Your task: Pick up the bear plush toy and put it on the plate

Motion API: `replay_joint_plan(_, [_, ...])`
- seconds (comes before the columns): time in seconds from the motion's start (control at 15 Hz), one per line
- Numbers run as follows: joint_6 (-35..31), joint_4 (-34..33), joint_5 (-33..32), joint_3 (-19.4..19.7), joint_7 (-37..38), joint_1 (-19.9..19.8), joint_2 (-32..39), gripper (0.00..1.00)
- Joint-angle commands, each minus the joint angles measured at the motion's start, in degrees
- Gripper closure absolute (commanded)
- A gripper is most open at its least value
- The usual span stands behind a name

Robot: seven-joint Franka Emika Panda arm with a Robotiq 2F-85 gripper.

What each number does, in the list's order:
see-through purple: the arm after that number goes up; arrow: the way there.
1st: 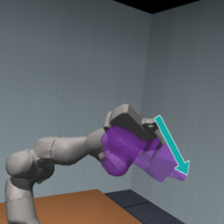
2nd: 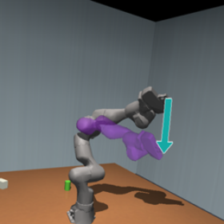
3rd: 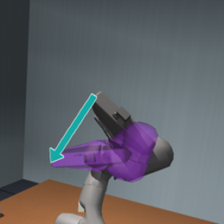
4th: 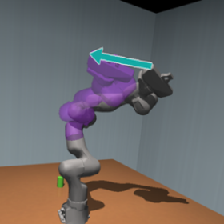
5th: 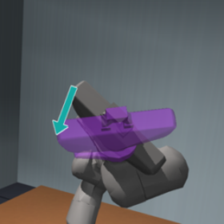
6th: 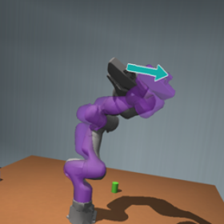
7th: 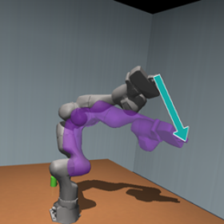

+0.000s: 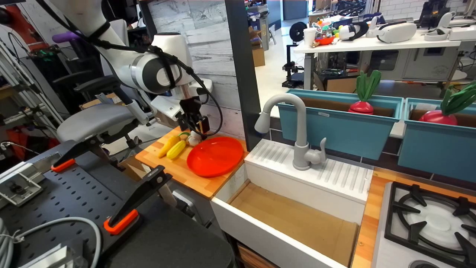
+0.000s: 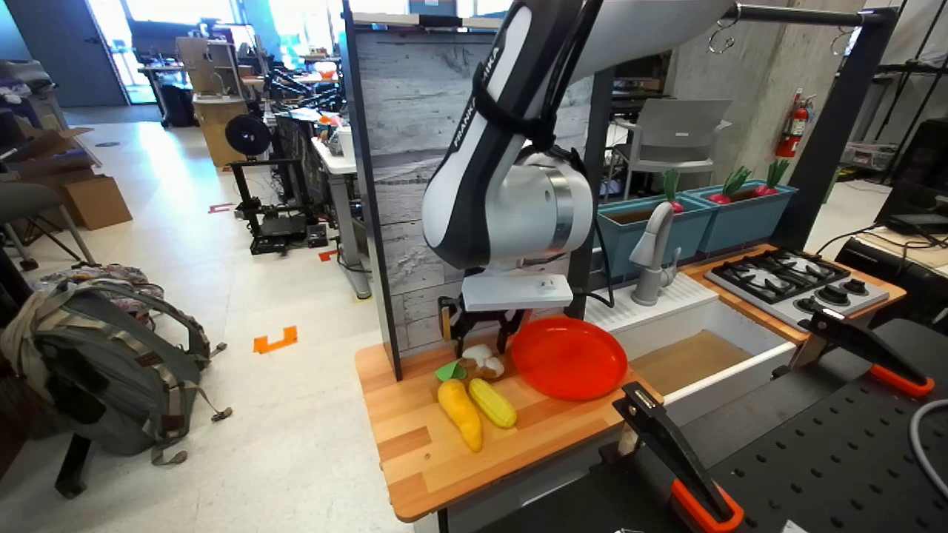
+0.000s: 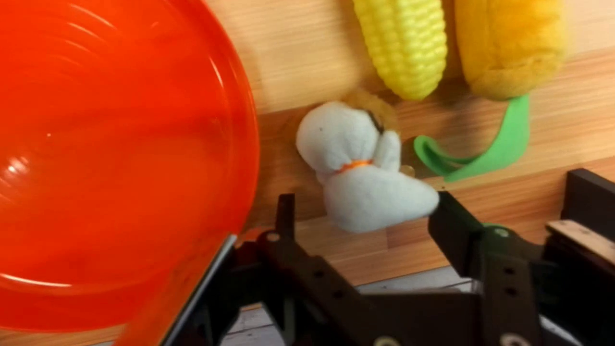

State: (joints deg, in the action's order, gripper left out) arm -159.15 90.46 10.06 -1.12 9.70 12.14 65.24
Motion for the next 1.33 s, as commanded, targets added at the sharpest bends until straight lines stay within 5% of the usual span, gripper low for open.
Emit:
replay_joint_plan(0.0, [2.6, -3.7, -2.4, 1.7, 2.5, 1.7, 2.0, 0.58])
replay_joint_plan(0.4, [4.3, -4.3, -3.4, 1.5, 2.8, 1.2, 2.1, 0.99])
replay_joint_plan(1.27, [-1.0, 10.7, -2.7, 2.2, 1.8, -1.5, -11.2, 0.97])
